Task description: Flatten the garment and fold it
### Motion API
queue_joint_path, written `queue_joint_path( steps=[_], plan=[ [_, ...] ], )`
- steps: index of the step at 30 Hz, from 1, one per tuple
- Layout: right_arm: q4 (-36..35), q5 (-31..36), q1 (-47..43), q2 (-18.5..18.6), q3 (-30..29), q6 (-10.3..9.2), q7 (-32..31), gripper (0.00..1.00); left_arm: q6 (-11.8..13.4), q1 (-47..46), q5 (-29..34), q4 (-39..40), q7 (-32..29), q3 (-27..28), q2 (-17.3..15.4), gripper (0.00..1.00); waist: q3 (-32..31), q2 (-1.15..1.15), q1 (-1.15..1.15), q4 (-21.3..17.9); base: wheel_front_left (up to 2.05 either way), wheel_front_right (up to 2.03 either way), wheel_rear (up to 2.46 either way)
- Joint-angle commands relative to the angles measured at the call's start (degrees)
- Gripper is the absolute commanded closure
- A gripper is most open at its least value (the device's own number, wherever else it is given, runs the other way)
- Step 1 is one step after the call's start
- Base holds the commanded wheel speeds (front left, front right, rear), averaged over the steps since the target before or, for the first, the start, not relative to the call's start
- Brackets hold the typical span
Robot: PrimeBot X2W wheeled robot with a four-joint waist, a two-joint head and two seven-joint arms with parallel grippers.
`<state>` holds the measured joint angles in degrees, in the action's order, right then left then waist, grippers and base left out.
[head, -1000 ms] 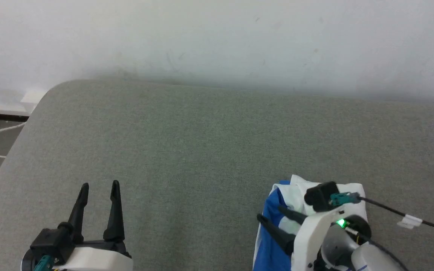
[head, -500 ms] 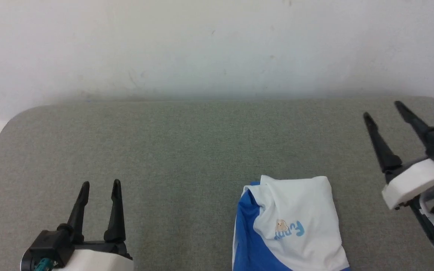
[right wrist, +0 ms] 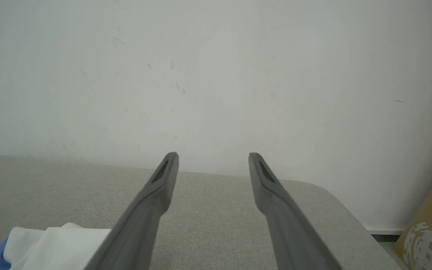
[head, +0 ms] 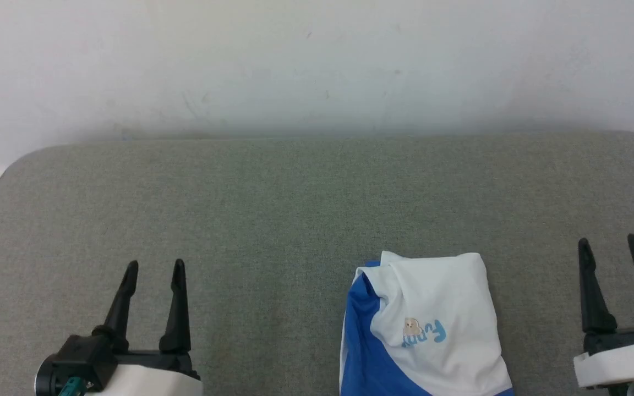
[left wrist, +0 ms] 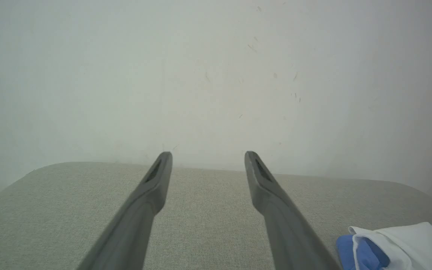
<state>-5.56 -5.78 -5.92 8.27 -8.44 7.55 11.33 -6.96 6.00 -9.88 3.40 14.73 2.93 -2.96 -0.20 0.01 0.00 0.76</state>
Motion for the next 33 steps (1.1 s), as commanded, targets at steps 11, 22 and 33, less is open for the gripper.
queue_joint_path(
  steps=[11,22,33],
  plan=[
    [-1.0,-0.6,-2.1,-0.9,2.1,-0.06,0.0,0.00,0.4,0.7,0.5,0.7,0.3,-0.8,0.1,0.00,0.5,-0.01,0.00,0.6,0.00,0.00,0.00],
    [-2.9,-20.2,-1.3,10.9,13.3,-0.06,-31.2,0.00,0.3,-0.9,1.2,-0.4,0.3,-2.1,0.1,0.00,4.6,-0.01,0.00,2.3,0.00,0.00,0.00],
    [6.5,-27.0,4.7,10.5,13.0,-0.06,-48.8,0.00,0.0,-3.6,1.2,-2.0,0.3,-3.7,0.1,0.00,8.2,-0.01,0.00,6.1,0.00,0.00,0.00]
  ],
)
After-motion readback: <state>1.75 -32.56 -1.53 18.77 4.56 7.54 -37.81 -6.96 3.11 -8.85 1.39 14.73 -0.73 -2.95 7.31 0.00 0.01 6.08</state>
